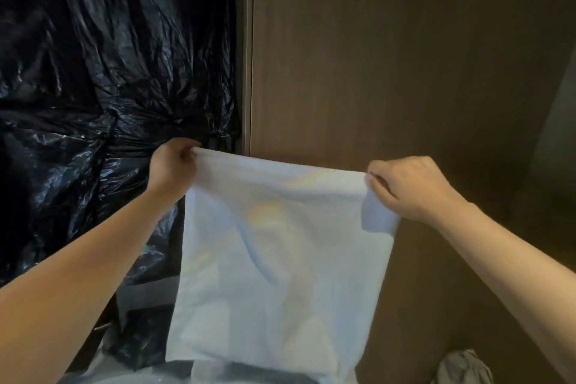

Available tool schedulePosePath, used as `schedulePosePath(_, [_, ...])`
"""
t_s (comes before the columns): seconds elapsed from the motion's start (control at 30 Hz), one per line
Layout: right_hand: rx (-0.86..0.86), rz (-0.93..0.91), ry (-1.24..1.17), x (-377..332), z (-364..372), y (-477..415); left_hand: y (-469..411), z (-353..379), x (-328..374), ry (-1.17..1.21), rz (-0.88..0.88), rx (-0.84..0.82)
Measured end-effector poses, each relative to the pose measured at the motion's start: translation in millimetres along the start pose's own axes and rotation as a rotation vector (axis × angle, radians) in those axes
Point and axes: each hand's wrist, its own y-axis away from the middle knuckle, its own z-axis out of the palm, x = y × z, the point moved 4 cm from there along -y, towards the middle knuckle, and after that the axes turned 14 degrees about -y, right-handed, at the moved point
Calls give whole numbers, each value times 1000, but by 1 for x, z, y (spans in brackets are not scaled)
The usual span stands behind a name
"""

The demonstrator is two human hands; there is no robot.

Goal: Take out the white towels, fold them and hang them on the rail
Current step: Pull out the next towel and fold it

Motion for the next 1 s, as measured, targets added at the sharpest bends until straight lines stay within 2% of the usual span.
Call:
schedulePosePath(0.13, [104,-36,75,15,-25,-27,-9,-13,12,42,40,59])
schedulePosePath(0.23, [77,-29,69,22,-26,-37,-11,-17,16,85,39,81])
schedulePosePath(0.63, [199,59,7,25,-27,-30,-14,-25,21,135,50,84])
schedulePosePath(0.8, [169,54,67,27,-23,-33,-12,-22,21,143,45,73])
schedulePosePath(1.0, [198,81,13,30,-19,-32,-12,-23,22,155,55,81])
